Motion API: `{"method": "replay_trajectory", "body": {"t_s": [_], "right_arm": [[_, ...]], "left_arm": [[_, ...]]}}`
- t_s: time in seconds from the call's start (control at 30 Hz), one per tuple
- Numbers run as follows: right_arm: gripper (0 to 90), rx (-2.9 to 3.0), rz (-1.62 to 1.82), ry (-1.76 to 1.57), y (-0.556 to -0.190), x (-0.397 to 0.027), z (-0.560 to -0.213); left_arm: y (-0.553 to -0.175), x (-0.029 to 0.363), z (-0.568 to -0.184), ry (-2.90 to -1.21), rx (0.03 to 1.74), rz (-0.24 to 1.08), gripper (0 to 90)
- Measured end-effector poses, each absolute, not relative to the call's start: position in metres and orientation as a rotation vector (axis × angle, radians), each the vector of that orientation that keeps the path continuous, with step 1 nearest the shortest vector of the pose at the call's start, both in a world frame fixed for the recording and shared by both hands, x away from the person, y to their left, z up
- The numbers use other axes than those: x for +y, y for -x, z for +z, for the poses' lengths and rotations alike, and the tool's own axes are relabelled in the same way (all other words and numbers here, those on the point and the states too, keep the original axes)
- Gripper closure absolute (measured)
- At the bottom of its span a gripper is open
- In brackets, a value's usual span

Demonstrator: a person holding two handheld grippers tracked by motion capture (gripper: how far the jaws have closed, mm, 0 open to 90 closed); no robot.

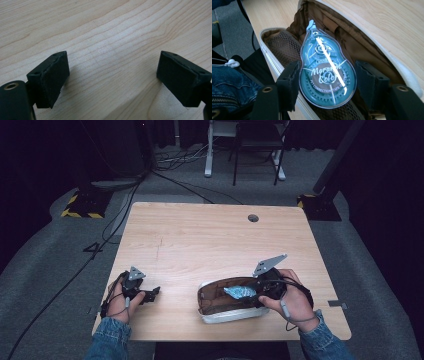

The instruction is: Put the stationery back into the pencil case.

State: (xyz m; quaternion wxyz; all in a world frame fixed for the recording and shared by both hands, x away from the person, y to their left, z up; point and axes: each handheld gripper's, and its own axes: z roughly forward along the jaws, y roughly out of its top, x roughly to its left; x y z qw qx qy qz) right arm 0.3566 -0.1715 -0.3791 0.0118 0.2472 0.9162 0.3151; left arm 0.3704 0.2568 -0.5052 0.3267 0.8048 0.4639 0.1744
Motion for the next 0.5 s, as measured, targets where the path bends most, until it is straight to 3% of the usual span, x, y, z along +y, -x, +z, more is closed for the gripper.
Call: {"method": "replay_trajectory", "body": {"t_s": [0.5], "right_arm": [[39.4, 2.914, 0.929, -0.745, -0.364, -0.158, -0.397]], "left_arm": [[-0.370, 0.257, -0.505, -2.108, 1.216, 0.457, 11.3]]}}
